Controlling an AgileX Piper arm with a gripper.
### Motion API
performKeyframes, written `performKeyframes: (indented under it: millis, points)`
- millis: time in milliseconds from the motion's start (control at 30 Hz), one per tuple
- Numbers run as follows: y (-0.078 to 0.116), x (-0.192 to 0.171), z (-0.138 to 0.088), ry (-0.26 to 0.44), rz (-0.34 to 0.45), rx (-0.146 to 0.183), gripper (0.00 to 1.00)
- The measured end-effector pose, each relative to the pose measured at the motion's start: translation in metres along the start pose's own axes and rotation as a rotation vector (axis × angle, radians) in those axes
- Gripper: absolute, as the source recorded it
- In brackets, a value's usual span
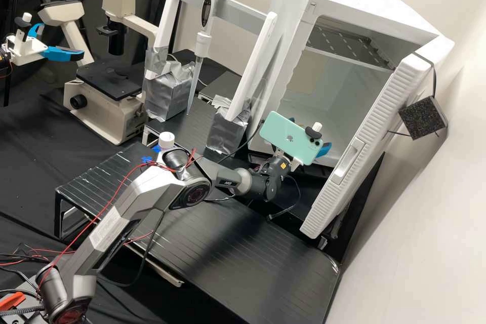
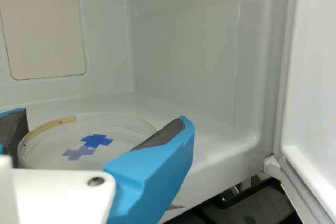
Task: Move the petri dish to the incubator
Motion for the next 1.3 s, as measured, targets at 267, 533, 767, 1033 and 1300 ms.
performKeyframes:
  millis: [267,533,767,1033,1300]
  points:
    - [-0.003,0.001,-0.001,0.000,-0.007,-0.002,0.00]
    - [-0.006,0.002,-0.005,0.010,-0.019,-0.007,0.00]
    - [-0.008,0.003,-0.006,0.014,-0.025,-0.011,0.00]
    - [-0.011,0.004,-0.009,0.023,-0.030,-0.009,0.00]
    - [-0.015,0.003,-0.010,0.032,-0.038,-0.008,1.00]
